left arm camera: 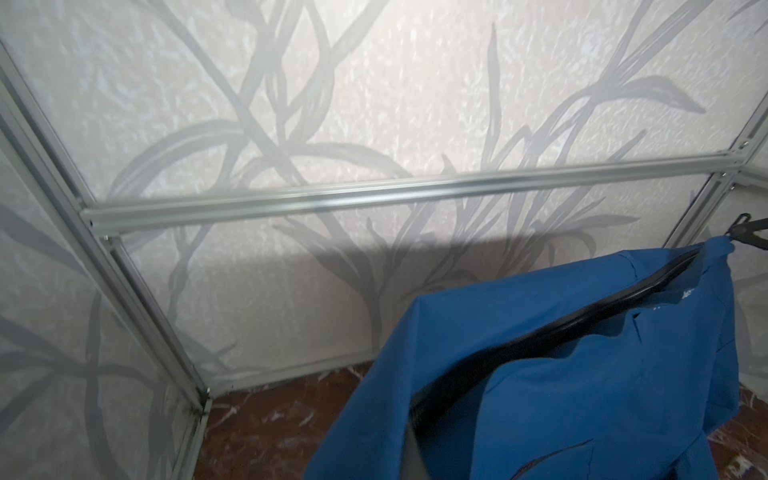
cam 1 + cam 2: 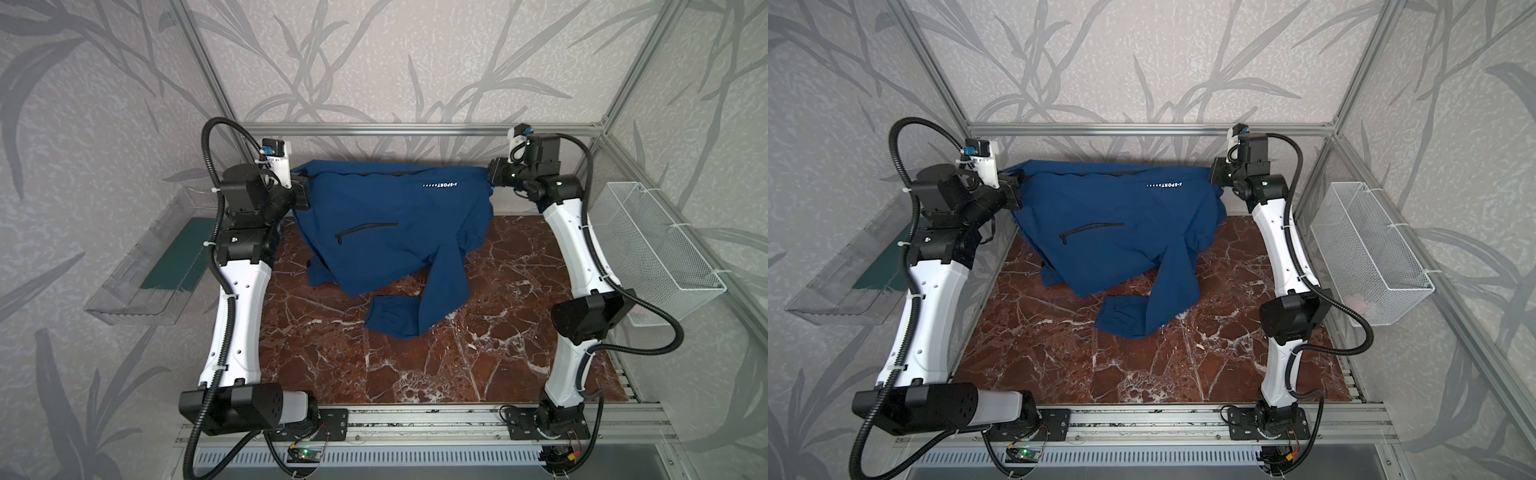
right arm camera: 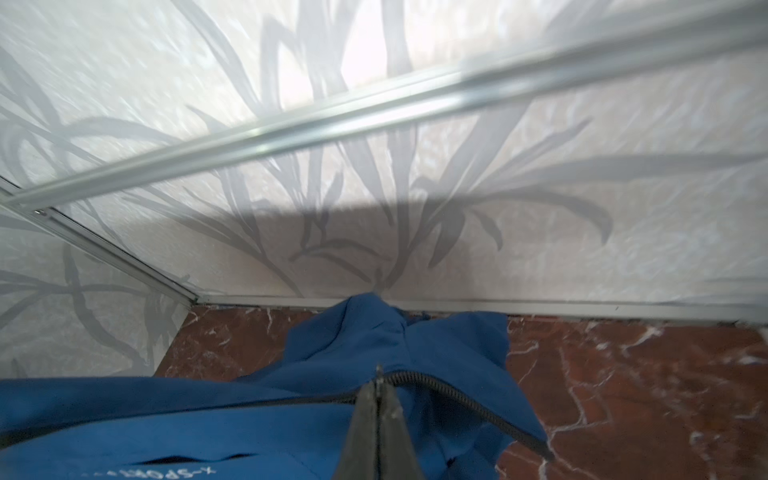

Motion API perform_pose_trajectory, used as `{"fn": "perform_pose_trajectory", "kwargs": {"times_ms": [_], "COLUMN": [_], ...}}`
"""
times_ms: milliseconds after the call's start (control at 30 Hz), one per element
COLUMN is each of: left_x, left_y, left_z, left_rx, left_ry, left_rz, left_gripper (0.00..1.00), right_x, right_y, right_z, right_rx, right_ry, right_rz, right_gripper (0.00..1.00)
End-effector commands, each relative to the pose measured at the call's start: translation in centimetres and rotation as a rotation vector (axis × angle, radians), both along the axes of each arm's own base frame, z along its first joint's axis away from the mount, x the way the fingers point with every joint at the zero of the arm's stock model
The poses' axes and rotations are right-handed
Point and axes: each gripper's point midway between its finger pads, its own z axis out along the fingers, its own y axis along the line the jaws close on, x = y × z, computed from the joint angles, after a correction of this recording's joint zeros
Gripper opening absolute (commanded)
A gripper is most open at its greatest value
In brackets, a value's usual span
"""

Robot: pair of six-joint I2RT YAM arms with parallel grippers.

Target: Zip up the jacket

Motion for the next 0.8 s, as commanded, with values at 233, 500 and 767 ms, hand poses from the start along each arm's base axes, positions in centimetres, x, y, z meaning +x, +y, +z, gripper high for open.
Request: {"fn": "perform_pose_trajectory", "kwargs": {"times_ms": [233, 500, 767], "left_x": [-8.9, -13.1, -13.8], "left_y": [-1.5, -1.6, -1.1], "left_z": [-16.2, -28.9, -32.0], "left_rx": [-0.147, -0.121, -0.152], "left_ry": [0.183, 0.465, 0.535], "left_rz": [-0.025, 0.052, 0.099], "left_gripper": [0.0, 0.0, 0.0], "right_x": [-15.3, -24.6, -26.7], "right_y": [-2.8, -2.5, -0.8], "right_z": [-17.5, -34.1, -37.6], "right_rx": [0.004, 0.145, 0.186], "right_ry": [0.357, 0.705, 0.879], "right_rz": [-0.064, -0.14, -0.063], "right_gripper": [0.0, 0.0, 0.0]}}
